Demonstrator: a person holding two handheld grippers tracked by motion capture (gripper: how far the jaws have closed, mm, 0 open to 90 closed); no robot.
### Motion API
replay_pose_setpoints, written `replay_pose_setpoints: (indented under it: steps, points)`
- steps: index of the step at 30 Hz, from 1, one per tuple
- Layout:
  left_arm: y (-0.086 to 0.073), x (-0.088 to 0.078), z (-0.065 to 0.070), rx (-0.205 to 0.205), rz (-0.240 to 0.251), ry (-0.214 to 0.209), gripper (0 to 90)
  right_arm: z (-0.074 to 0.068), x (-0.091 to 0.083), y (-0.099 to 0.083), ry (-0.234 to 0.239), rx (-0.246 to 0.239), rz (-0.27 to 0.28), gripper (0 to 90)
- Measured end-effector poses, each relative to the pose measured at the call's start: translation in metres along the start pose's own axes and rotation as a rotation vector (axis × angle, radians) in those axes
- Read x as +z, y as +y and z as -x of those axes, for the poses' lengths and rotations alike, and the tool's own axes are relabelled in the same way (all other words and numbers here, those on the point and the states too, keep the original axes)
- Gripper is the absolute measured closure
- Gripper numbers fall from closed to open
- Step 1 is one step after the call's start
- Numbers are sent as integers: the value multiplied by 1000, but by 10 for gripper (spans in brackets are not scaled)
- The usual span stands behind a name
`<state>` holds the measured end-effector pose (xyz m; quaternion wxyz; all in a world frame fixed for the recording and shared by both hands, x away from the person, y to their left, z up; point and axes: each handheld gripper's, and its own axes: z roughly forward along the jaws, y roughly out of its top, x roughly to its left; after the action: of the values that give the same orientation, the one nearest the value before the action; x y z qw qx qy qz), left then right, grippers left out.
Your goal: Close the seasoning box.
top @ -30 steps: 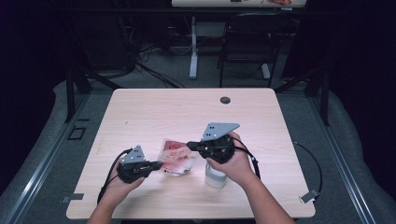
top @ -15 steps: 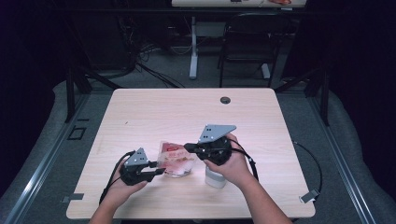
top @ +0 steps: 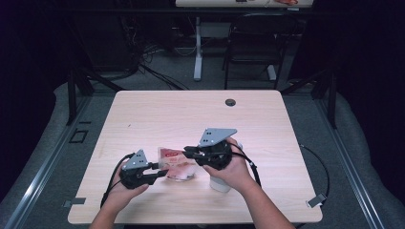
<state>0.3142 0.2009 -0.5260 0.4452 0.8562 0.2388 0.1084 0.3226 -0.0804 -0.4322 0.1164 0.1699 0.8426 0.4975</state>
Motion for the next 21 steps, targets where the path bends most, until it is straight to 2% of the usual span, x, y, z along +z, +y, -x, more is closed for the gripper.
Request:
replay_pose_setpoints:
  steps: [4, 7, 14, 16, 21]
  points:
    - [-1, 1, 1, 18, -19, 8, 705, -1, 2, 0, 15, 7, 1, 748]
    - [-5, 3, -1, 13, -27, 12, 719, -2, 1, 1, 29, 23, 32, 715]
    - [-8, 2, -2, 6, -28, 12, 729, -2, -3, -1, 28, 42, 67, 660]
    - [-9, 2, -4, -13, -33, 16, 705, -3, -6, -3, 27, 52, 89, 627]
    - [-11, 1, -5, -20, -29, 12, 685, -2, -12, -10, 17, 73, 111, 614]
